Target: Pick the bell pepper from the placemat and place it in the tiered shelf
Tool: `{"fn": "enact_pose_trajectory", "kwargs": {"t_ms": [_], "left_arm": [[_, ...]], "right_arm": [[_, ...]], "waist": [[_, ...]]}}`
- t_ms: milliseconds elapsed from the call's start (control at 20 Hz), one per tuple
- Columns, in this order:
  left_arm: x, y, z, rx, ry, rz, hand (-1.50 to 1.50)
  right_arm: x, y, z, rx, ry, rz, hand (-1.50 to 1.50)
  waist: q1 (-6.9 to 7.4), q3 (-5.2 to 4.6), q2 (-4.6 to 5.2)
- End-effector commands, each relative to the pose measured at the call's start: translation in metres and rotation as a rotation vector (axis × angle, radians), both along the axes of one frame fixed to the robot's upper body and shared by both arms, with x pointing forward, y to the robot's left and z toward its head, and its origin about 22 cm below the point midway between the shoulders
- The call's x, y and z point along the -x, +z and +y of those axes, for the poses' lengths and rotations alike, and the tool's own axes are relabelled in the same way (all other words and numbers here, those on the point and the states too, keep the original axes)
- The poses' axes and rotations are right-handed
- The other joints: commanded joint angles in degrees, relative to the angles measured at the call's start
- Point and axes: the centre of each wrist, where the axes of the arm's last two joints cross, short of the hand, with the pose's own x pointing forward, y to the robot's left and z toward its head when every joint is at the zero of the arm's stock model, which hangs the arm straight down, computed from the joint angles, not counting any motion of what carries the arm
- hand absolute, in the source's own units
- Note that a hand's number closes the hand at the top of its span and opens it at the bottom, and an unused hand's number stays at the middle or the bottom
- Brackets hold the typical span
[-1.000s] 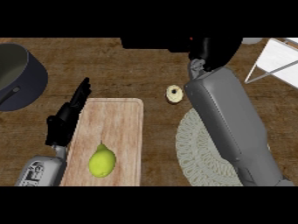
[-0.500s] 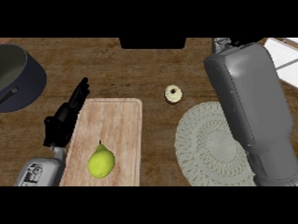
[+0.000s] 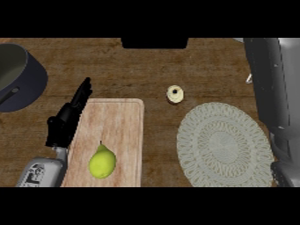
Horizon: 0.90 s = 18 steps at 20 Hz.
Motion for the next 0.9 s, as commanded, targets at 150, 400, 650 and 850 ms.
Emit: {"fn": "enact_pose_trajectory", "kwargs": {"t_ms": [150, 400, 650, 850], "left_arm": [[0.002, 0.001, -0.008, 0.010, 0.006, -0.002, 0.00], [-0.004, 0.018, -0.008, 0.006, 0.004, -0.002, 0.00], [0.006, -0.012, 0.007, 0.007, 0.000, -0.009, 0.00], [0.009, 0.007, 0.007, 0.009, -0.011, 0.005, 0.00]], "right_arm": [[0.006, 0.015, -0.039, -0.042, -0.147, -0.016, 1.50], [0.005, 0.040, -0.051, 0.009, -0.155, 0.020, 1.50], [-0.007, 0.028, -0.096, 0.097, -0.185, 0.044, 1.50], [-0.012, 0.018, -0.112, 0.105, -0.226, 0.076, 1.50]], "waist": [[-0.12, 0.03, 0.00], [0.15, 0.02, 0.00], [0.08, 0.01, 0.19], [0.34, 0.03, 0.10]]}}
